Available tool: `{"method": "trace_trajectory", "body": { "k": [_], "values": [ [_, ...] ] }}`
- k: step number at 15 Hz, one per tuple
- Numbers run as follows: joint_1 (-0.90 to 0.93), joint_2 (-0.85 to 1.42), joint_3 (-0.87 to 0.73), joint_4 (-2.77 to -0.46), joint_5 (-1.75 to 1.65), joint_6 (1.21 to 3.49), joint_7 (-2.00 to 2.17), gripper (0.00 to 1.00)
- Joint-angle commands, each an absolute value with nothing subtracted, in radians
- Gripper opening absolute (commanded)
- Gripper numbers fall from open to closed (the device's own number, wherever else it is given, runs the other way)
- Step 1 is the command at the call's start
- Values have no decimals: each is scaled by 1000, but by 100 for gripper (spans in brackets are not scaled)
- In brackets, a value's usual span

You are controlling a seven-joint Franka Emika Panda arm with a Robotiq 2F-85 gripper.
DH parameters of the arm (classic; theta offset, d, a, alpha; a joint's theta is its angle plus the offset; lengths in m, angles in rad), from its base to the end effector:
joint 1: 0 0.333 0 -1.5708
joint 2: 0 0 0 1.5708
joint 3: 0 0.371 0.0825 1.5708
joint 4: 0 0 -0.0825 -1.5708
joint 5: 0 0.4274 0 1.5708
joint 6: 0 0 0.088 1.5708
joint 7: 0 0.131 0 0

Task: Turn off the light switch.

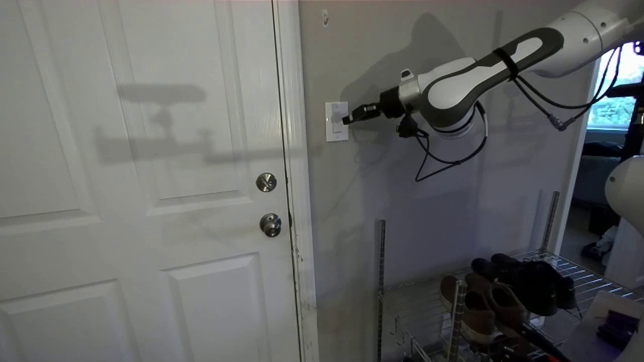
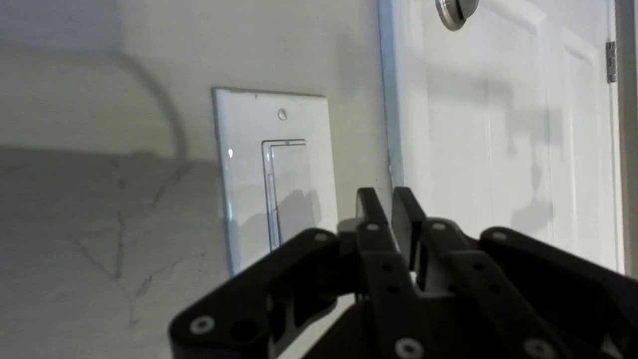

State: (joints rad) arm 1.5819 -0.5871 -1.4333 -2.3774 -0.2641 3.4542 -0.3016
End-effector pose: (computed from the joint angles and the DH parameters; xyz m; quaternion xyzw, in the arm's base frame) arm 0.5815 0.0276 0.5055 -0.7880 -0.1558 -0.5716 0.1674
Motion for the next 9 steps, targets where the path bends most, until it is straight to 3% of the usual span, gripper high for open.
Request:
{"method": "trace_trajectory", "body": {
  "k": [1,2,9],
  "values": [
    [1565,-586,-1424,-2383,-271,3452,-294,20],
    [1559,-587,-1421,-2387,-271,3452,-293,27],
    [1558,-587,-1419,-2389,-271,3452,-293,28]
  ]
}}
